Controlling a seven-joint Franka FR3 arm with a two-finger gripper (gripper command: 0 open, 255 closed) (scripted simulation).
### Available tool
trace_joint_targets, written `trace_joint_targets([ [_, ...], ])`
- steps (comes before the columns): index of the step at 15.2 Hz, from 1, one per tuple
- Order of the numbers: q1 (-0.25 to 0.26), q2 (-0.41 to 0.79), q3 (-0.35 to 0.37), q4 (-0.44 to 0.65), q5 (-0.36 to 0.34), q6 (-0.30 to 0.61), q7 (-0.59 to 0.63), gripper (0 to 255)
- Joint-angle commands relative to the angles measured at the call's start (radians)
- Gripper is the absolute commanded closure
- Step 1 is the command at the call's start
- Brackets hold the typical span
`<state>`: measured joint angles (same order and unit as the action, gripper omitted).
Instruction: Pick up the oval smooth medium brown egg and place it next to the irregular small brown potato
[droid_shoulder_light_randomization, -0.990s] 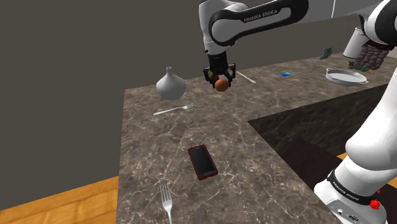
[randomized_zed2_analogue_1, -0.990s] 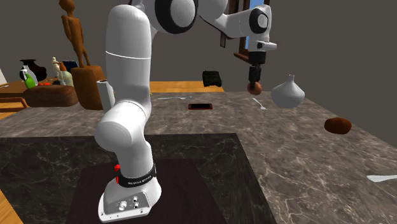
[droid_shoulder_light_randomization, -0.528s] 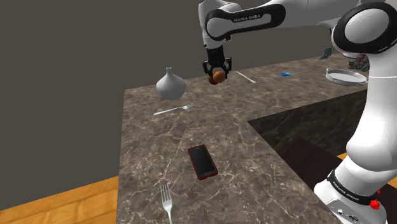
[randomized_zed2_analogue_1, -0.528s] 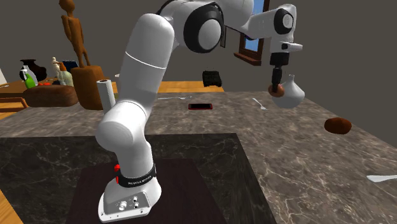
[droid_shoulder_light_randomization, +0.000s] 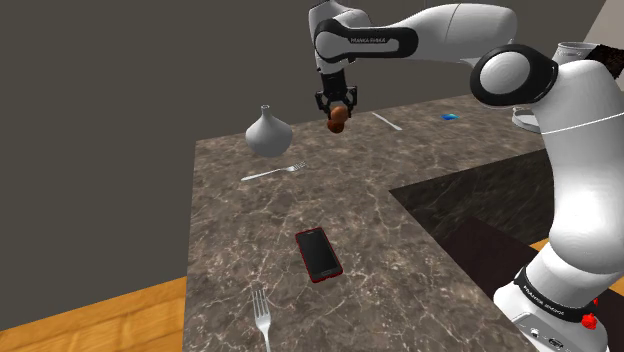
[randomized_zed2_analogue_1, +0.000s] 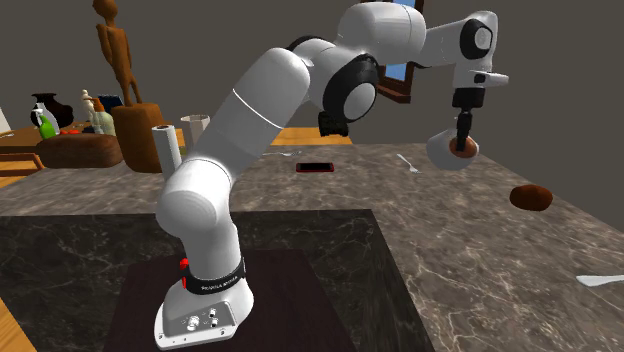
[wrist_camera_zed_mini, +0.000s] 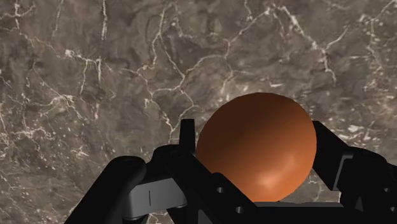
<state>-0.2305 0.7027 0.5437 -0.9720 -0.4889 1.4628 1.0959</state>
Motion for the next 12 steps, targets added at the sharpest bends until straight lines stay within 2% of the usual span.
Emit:
trace_joint_targets([
  [1, -0.011, -0.003, 0.001, -0.032, 0.001, 0.028, 0.004, 255],
  [12, -0.052, -0.01, 0.002, -0.2, -0.002, 0.176, 0.043, 255],
])
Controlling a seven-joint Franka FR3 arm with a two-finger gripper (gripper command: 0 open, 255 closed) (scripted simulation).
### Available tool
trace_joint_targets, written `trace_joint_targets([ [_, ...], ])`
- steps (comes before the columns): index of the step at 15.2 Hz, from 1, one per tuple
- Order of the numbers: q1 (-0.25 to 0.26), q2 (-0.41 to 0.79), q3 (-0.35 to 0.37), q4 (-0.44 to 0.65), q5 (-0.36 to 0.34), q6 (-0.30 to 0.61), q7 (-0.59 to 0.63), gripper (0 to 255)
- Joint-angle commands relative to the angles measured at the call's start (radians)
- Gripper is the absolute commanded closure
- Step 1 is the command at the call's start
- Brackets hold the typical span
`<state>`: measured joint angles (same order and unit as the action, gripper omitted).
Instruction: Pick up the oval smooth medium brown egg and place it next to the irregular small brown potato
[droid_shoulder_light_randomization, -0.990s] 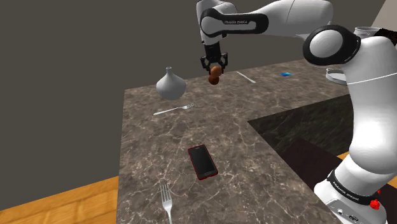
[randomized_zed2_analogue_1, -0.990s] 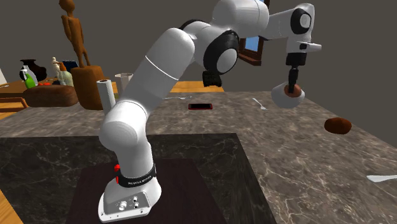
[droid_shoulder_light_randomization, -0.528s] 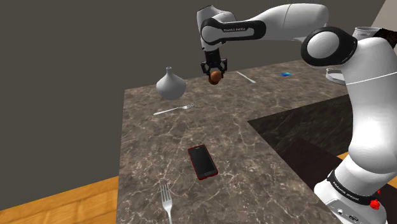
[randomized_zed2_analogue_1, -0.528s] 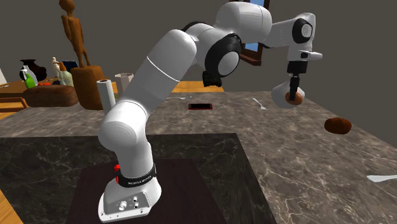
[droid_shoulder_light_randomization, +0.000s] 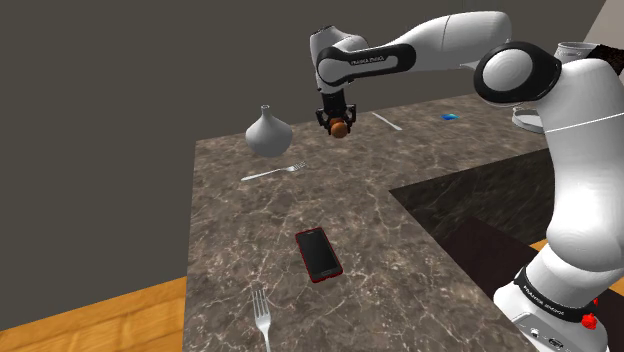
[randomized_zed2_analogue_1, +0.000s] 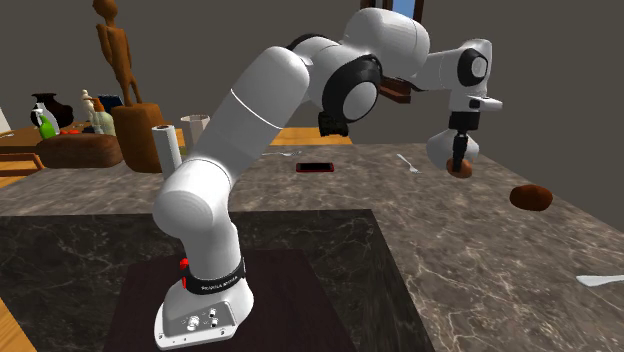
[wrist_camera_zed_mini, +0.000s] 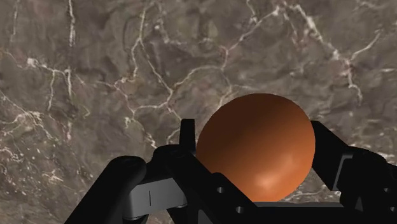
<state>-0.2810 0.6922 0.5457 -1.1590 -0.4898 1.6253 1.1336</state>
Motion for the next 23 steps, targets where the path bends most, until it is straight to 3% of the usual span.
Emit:
trace_joint_targets([
  [1, -0.004, 0.002, 0.0, -0.025, -0.002, 0.025, 0.008, 255],
  [10, -0.017, 0.026, -0.009, -0.11, -0.018, 0.125, 0.036, 255],
  [17, -0.017, 0.026, -0.009, -0.11, -0.018, 0.125, 0.036, 255],
  [18, -0.017, 0.026, -0.009, -0.11, -0.018, 0.125, 0.036, 0],
  [23, -0.017, 0.026, -0.009, -0.11, -0.018, 0.125, 0.036, 0],
])
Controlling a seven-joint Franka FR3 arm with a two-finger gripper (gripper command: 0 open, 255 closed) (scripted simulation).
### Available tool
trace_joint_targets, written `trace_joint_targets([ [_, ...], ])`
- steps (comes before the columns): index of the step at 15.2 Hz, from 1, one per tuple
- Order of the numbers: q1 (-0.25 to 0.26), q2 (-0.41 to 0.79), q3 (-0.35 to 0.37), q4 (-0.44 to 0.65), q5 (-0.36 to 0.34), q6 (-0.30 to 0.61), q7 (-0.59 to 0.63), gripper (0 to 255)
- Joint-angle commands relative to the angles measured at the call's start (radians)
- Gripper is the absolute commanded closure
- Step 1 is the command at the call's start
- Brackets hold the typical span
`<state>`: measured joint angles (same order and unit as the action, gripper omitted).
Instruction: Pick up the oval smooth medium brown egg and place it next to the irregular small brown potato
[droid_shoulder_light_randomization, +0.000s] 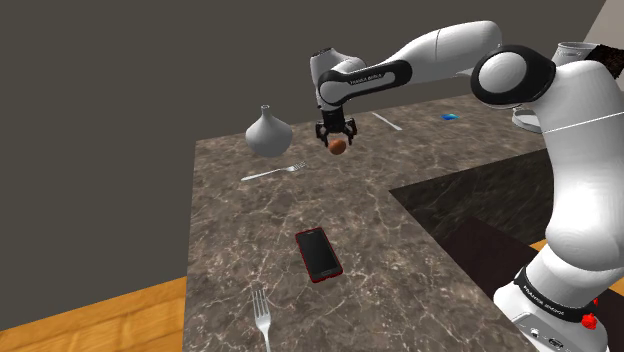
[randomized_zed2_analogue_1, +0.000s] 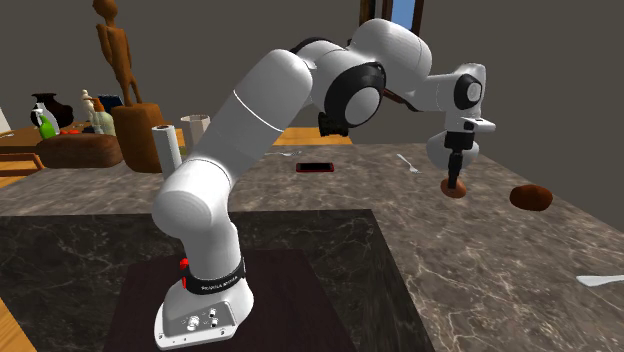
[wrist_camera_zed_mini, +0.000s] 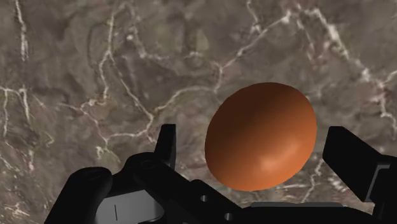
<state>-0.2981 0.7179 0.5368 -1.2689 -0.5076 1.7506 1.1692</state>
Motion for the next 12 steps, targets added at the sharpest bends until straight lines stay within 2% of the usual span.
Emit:
trace_joint_targets([
  [1, 0.009, -0.002, 0.002, 0.031, 0.004, -0.031, -0.006, 0],
  [4, 0.039, 0.001, 0.005, 0.133, 0.01, -0.123, -0.022, 0],
  [12, 0.039, 0.001, 0.005, 0.132, 0.01, -0.123, -0.022, 0],
])
